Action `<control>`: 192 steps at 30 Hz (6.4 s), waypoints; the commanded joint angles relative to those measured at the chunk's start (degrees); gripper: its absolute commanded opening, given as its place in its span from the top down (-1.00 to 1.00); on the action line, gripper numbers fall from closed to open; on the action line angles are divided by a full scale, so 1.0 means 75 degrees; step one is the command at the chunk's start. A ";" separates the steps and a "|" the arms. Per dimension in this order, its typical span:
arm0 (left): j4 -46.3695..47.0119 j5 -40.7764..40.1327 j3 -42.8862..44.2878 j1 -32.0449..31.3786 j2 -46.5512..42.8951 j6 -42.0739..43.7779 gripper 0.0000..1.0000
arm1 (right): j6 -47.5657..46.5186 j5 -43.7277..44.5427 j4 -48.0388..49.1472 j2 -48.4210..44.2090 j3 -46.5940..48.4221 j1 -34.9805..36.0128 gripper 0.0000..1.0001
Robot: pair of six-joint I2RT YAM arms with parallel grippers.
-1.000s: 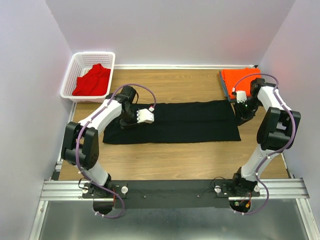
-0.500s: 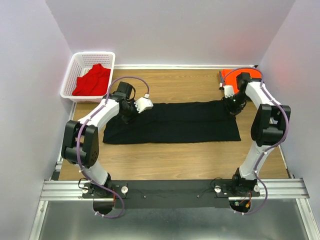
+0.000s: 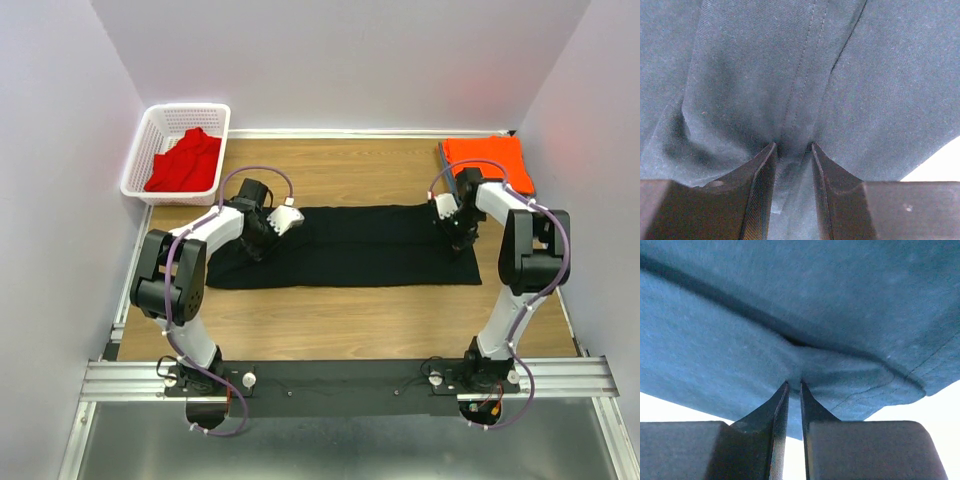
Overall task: Fold and stack the t-shirts
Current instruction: Rotate the tshirt 90 degrees, then grab the bottom of the folded rectangular tshirt with both arms
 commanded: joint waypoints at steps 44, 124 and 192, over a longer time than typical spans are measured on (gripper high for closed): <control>0.0422 0.0657 0.3425 0.0157 0.1348 -0.2408 0.27 | -0.0253 0.1668 0.0315 -0.1311 -0.2693 0.2422 0.58; -0.0702 0.1043 0.7690 -0.0464 0.5600 -0.2889 0.24 | 0.1880 -0.2046 -0.0130 -0.1943 0.0365 0.4490 0.28; 0.0154 0.1699 0.8241 0.0251 0.5521 -0.2914 0.03 | 0.2900 0.0051 0.2413 0.4209 0.6623 0.2611 0.47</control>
